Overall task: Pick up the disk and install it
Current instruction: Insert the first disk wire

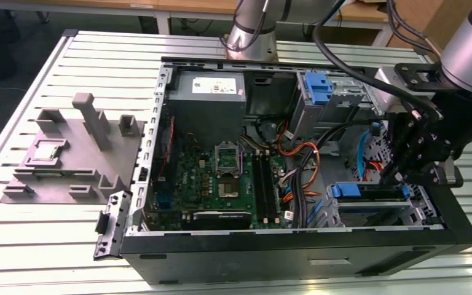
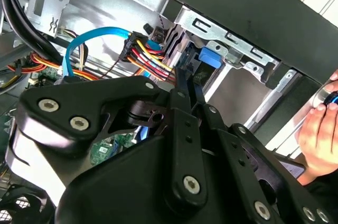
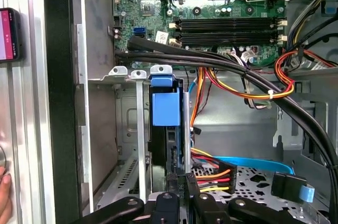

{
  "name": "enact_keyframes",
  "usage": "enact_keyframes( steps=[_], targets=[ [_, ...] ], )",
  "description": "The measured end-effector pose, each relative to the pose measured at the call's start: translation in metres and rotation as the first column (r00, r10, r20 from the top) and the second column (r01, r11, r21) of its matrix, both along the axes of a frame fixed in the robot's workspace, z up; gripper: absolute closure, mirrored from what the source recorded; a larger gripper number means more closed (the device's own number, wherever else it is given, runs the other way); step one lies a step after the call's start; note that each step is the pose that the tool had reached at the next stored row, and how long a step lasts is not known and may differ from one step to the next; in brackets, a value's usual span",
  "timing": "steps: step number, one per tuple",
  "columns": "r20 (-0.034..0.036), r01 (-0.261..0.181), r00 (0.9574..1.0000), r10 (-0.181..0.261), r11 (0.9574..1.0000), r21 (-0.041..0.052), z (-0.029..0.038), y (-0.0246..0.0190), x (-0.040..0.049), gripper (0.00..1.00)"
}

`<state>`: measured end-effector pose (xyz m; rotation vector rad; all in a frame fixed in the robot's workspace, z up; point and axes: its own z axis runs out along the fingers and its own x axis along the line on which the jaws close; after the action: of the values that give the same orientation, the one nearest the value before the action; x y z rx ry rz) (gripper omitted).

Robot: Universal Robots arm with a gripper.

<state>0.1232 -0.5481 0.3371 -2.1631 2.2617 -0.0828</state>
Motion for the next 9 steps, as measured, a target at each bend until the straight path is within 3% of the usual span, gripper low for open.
enact_keyframes(
  steps=[9],
  targets=[
    [0.0, 0.003, 1.0, -0.003, 1.0, 0.0035, -0.0017, -0.0007, -0.0002, 0.83]
  ],
)
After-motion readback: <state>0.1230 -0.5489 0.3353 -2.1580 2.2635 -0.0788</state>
